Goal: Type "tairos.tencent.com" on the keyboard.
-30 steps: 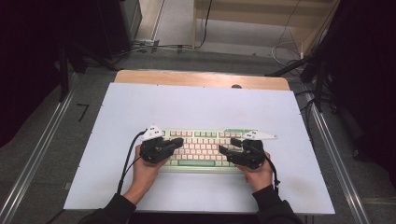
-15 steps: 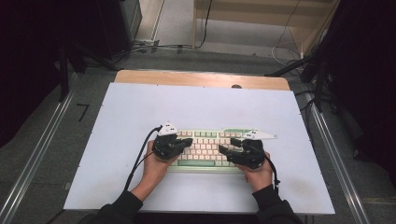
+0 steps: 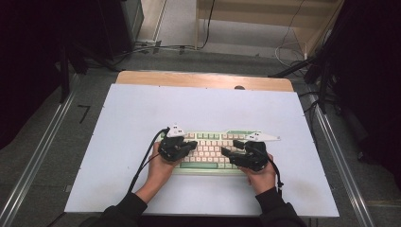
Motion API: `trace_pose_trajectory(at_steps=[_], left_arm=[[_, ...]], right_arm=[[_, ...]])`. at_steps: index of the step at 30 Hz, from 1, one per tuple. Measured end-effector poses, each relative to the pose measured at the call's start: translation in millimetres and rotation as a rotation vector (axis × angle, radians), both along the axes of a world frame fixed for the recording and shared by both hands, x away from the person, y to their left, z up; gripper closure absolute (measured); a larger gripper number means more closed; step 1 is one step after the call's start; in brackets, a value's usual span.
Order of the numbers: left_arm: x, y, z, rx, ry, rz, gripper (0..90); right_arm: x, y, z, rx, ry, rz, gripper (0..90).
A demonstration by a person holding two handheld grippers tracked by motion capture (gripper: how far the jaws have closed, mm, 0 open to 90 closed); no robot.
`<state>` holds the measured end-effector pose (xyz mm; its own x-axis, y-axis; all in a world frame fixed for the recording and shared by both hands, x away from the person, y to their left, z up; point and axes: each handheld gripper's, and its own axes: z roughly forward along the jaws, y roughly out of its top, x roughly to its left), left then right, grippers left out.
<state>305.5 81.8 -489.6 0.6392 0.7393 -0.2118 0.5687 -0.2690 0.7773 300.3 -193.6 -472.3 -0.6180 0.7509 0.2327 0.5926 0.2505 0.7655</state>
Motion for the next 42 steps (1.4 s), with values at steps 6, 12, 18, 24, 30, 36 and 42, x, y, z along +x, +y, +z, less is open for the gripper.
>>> trace_pose_trajectory(at_steps=[6,12,18,24,30,36,42], left_arm=[[-1.1,-6.5,-1.2,0.074,-0.018,-0.005,90.0],[-3.9,2.7,10.5,-0.025,-0.022,0.003,83.5],[-10.0,18.5,23.3,-0.12,-0.046,0.049,58.1],[-12.1,33.2,22.2,-0.12,-0.044,0.077,50.6],[-14.6,40.5,22.8,-0.118,-0.048,0.082,48.6],[-18.3,45.1,21.7,-0.116,-0.045,0.08,48.7],[-20.7,53.4,20.5,-0.115,-0.046,0.094,48.7]], right_arm=[[0.1,1.3,-1.1,-0.008,0.003,0.005,35.9],[-0.6,-0.4,0.1,-0.004,-0.001,0.0,35.9],[-0.7,-1.2,0.3,-0.002,-0.001,-0.002,35.9],[-0.9,-1.0,0.3,-0.004,-0.001,0.0,35.9],[-0.8,-1.1,0.0,-0.004,0.0,0.0,35.9],[-0.9,-1.0,-0.3,-0.003,-0.001,0.002,35.9],[-0.8,-1.3,-0.4,-0.004,0.0,0.001,35.8]])
